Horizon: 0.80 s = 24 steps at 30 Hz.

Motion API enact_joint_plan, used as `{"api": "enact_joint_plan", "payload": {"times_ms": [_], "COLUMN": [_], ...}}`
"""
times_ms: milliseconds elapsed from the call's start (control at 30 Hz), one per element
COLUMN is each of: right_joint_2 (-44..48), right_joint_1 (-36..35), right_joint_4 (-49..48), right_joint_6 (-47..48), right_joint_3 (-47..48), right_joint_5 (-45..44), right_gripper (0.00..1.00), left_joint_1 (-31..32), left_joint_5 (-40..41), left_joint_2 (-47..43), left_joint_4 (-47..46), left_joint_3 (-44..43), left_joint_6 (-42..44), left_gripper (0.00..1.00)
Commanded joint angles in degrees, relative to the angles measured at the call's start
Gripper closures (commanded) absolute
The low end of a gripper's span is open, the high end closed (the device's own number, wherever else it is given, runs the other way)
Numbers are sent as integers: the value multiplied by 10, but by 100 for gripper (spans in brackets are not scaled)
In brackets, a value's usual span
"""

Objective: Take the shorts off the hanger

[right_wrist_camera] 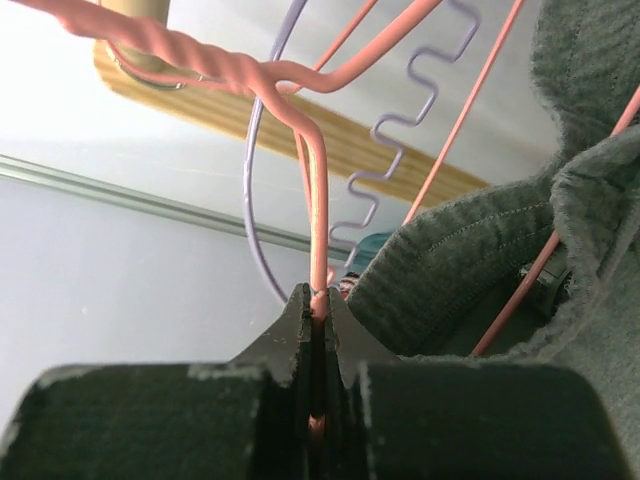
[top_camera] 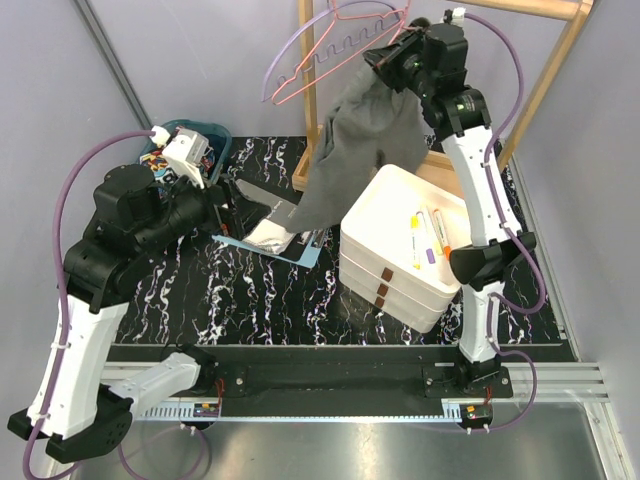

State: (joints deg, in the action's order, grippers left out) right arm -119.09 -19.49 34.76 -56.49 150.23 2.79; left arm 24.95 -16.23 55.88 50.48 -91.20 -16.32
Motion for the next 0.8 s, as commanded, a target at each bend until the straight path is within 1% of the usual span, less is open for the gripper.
{"api": "enact_joint_plan", "payload": {"times_ms": [0, 267, 433, 600, 700, 767], "right_joint_2": [3, 26, 64, 119, 136, 143], "right_joint_1": [-31, -95, -141, -198, -220, -230], "right_joint_4": [-73, -65, -53, -51, -47, -45], "right_joint_6": [-39, -35, -12, 9, 22, 25], "right_joint_3": [37, 16, -36, -121, -145, -154], "right_joint_5": [-49, -56, -38, -51, -52, -49], "right_gripper": [100, 100, 100, 100, 100, 100], "left_joint_1": [3, 3, 2, 3, 4, 5], "left_joint_5": [5, 25, 17, -5, -41, -44], "left_joint_2": [-4, 39, 73, 92, 97, 99], "left_joint_4": [-14, -15, -20, -28, -39, -46], "left_joint_3": [-31, -92, -118, -108, -92, -76], "left_joint_6": [1, 15, 2, -13, -22, -29], "left_gripper": [1, 1, 1, 1, 1, 1]}}
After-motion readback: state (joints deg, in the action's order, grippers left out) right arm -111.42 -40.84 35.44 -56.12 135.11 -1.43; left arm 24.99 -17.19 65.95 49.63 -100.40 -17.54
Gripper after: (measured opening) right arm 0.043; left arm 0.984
